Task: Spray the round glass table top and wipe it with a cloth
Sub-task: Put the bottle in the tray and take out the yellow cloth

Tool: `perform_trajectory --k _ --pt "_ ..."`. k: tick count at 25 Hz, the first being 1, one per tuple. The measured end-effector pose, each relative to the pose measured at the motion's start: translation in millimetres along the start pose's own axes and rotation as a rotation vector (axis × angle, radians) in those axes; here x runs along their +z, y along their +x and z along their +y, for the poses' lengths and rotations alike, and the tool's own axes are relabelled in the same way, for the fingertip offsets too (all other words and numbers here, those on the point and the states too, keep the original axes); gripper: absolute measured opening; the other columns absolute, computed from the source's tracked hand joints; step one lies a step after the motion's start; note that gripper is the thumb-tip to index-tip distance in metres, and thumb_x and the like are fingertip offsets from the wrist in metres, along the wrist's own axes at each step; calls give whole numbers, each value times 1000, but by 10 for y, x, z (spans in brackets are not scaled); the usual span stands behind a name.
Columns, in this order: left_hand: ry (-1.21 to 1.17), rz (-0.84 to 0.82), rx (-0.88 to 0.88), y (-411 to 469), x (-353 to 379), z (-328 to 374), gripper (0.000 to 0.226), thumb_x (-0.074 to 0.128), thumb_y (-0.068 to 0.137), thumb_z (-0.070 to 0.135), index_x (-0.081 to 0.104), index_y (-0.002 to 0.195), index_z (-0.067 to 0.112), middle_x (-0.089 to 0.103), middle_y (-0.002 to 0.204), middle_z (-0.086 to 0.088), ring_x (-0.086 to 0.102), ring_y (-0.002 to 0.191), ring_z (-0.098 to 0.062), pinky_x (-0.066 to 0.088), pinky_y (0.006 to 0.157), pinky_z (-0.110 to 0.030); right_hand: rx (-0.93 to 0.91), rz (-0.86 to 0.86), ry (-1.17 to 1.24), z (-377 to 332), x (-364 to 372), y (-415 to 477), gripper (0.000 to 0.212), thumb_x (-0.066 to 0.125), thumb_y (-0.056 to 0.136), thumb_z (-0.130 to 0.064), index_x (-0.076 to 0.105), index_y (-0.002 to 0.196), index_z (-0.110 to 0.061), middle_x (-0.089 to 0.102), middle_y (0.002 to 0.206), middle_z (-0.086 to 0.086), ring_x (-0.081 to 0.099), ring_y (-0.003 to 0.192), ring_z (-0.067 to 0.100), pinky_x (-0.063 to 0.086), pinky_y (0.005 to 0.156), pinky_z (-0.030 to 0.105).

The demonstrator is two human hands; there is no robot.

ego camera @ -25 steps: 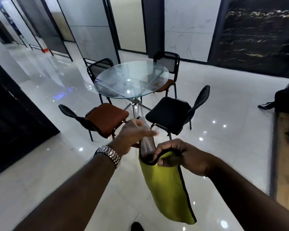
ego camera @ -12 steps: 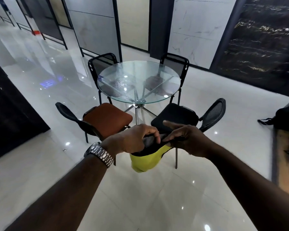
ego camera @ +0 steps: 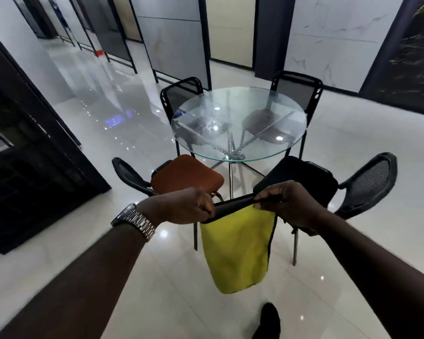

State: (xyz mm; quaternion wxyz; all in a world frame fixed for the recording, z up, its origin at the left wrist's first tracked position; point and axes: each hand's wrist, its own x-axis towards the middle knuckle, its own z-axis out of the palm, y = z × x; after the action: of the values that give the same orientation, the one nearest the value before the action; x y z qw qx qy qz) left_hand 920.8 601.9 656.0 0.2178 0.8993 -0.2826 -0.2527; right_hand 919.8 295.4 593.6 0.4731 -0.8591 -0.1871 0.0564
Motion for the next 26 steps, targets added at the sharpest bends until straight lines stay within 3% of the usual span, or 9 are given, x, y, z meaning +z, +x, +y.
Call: perform_trajectory --k 2,4,7,9,13,17,21,23,26 --pt "-100 10 -47 179 -94 -79 33 70 84 29 58 59 12 57 85 -4 53 74 -11 42 66 -27 6 -44 36 169 -168 274 16 91 81 -31 86 96 -27 82 94 -14 78 94 8 63 93 40" --pt "-120 191 -59 442 -161 -195 44 84 78 41 56 58 14 59 86 -5 59 74 -20 50 63 -38 32 -67 122 394 -344 570 24 94 74 -34 86 95 -27 83 96 -8 79 95 15 64 93 45" --pt "-330 505 -104 768 -205 -320 26 92 75 23 71 76 7 68 85 -2 67 73 -23 57 62 -48 50 -228 221 714 -585 958 40 95 76 -3 83 108 -21 82 108 -3 79 98 14 65 88 36" --pt "-490 592 -170 926 -267 -368 23 89 79 13 71 85 0 66 79 -3 64 70 -19 57 61 -49 51 -303 268 874 -691 1188 45 84 81 16 80 115 -13 81 111 1 77 93 7 61 79 24" --pt "-651 663 -257 1135 -423 -573 26 88 80 10 66 90 -1 64 86 -13 66 78 -23 62 67 -51 33 -171 367 1046 -690 1644 35 76 89 15 83 105 -15 82 106 6 74 93 13 61 85 25" --pt "-646 702 -251 1383 -610 -890 24 89 80 16 65 86 17 68 87 -4 68 83 -19 60 75 -46 11 -68 213 1075 -617 2067 23 76 97 -2 83 101 -23 82 99 1 73 92 12 58 90 28" --pt "-607 776 -176 1625 -950 -1230 19 86 82 13 68 85 12 70 78 10 69 78 -10 59 72 -36 -14 -70 3 950 -571 2513 25 90 85 -22 81 107 -30 78 101 -12 74 95 5 60 89 28" --pt "-593 774 -105 1733 -1159 -1395 19 87 81 16 69 86 13 74 83 9 72 81 -13 62 76 -36 -57 1 -77 855 -518 2709 38 97 74 -13 79 104 -26 74 104 -10 73 94 5 62 87 26" --pt "-450 724 7 1918 -1591 -1811 23 87 82 28 71 90 14 75 88 -6 73 83 -26 62 76 -48 -155 147 -162 744 -388 3109 32 96 73 1 82 96 -17 72 97 -4 74 87 9 62 79 29"
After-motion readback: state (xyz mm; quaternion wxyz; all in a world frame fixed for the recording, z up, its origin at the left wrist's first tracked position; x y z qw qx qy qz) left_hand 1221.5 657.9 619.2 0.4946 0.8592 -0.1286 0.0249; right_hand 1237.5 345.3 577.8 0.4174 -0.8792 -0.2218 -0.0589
